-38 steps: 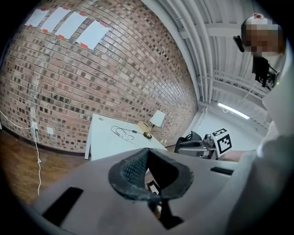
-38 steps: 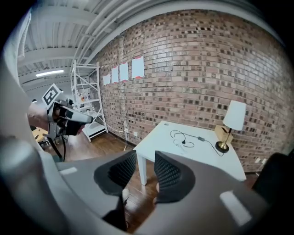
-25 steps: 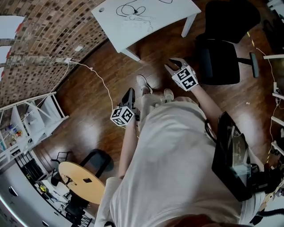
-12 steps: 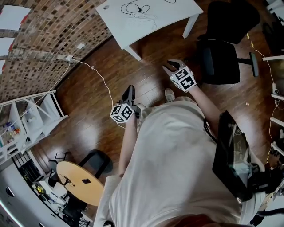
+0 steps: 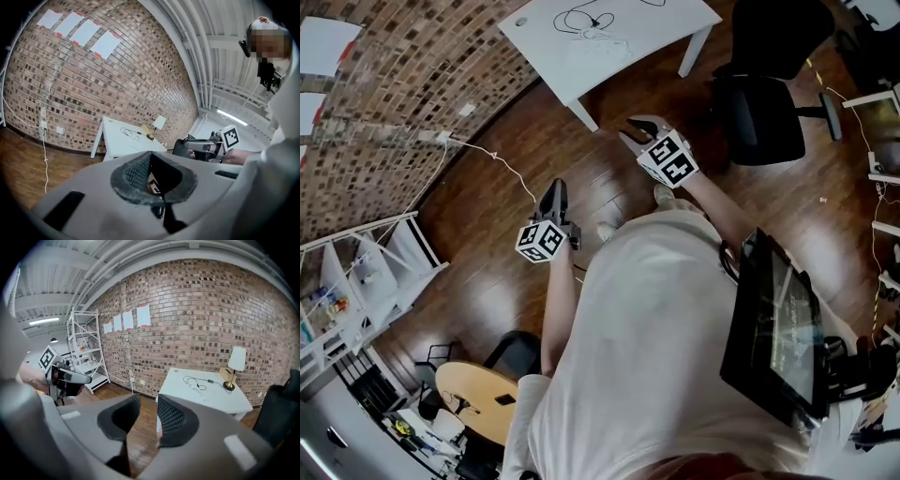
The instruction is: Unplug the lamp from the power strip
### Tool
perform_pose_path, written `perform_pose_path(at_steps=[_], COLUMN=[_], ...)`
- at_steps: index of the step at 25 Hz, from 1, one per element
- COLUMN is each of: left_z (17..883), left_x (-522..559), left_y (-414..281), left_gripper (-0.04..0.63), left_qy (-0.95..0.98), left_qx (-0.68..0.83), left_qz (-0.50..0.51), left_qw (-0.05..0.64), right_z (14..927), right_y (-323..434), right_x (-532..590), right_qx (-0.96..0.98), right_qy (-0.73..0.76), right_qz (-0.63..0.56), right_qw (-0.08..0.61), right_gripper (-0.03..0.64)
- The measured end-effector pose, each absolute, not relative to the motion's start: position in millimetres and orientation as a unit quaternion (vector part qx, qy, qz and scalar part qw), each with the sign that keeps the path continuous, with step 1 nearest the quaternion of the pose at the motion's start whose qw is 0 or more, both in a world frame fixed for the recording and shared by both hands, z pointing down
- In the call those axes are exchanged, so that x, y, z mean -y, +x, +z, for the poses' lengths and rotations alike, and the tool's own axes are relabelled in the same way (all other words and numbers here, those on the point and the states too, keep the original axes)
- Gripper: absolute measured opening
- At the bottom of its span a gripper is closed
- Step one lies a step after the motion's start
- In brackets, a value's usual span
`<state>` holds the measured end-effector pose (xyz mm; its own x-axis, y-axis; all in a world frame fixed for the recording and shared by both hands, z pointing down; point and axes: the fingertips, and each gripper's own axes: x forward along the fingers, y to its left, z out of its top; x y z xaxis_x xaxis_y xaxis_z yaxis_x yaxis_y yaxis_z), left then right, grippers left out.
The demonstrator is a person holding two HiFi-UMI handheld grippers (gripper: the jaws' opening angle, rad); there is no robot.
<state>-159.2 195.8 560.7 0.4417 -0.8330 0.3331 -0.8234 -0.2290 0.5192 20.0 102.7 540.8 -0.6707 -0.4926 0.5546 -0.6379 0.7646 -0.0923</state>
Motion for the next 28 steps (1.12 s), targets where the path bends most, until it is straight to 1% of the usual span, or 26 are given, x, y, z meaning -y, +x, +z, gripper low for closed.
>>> perform_pose_path(at_steps=[5,11,16,22,28], left_z=[569,582,595,613,637], left_x=[-201,-204,-206,-213,-221], left_y=[-187,-203,-208,-198,-185], left_gripper=[0.003,0.003,0.003,0.003,0.003], left_qy=[0.787,0.791,0.79,0.783,0.774], left_qx=[0.52,0.511,0.51,0.51,0.51], left_qz=[0.007,0.025,0.037,0.048,0.062], left_qw=[0.333,0.334,0.338,0.352,0.372], right_z=[537,560,581,600,633], right_y=[-20,-33,-27,-9,5], right_x=[-115,-133,-140,-141,-147], right_qx=[0.907,0.902,0.894,0.89,0.88], right_qy=[0.304,0.297,0.302,0.305,0.303], right_qz=[0.119,0.111,0.124,0.147,0.173], right_qw=[0.266,0.292,0.308,0.305,0.322], right_gripper=[0.104,0.104,0.098,0.091,0.089])
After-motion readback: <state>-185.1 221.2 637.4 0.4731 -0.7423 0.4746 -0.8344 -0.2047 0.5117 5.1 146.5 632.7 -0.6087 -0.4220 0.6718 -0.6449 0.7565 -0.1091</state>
